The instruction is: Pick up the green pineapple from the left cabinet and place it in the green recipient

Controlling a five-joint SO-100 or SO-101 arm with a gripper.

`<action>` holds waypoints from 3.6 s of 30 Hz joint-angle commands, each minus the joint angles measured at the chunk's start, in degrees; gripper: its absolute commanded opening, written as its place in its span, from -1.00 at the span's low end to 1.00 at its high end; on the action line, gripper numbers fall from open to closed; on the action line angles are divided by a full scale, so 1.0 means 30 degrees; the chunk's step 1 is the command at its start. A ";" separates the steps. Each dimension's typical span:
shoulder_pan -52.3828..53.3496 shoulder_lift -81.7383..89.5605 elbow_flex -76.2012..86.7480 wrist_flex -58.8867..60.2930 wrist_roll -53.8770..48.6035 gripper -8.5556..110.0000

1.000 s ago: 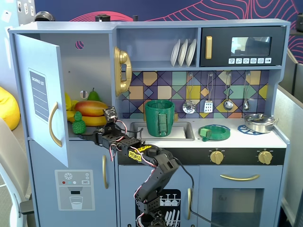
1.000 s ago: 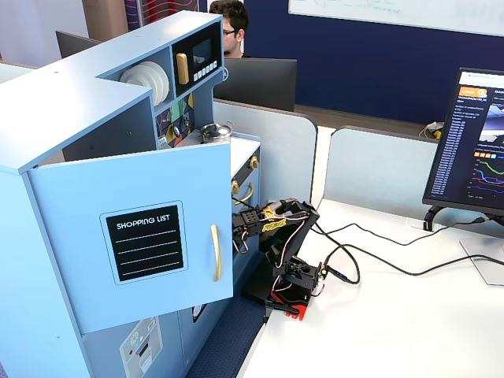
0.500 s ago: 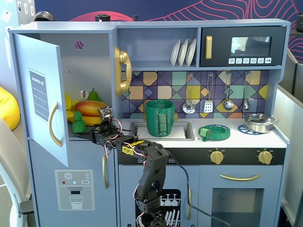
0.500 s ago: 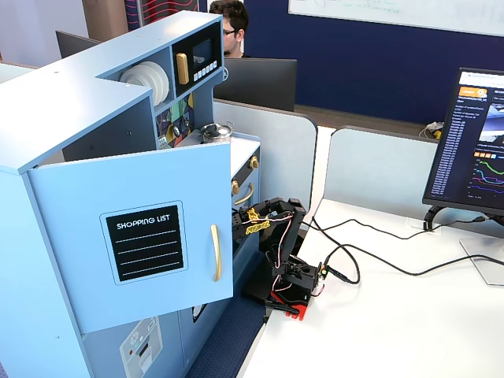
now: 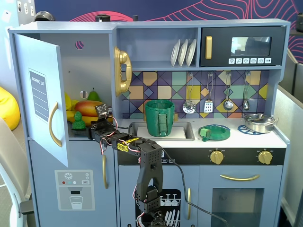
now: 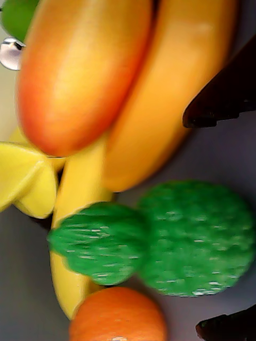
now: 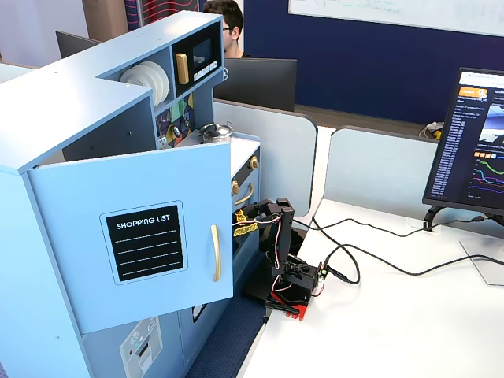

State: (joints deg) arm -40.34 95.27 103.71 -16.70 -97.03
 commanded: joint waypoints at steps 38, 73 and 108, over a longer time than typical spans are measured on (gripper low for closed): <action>-0.0615 -0.2051 -0.4922 0.2754 -0.0967 -0.86; 1.2598 0.9404 -0.4189 0.9873 -0.0879 -0.86; 1.4268 0.5420 -0.5977 0.8584 0.2373 0.11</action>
State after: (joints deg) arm 3.69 101.60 82.44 11.78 -90.44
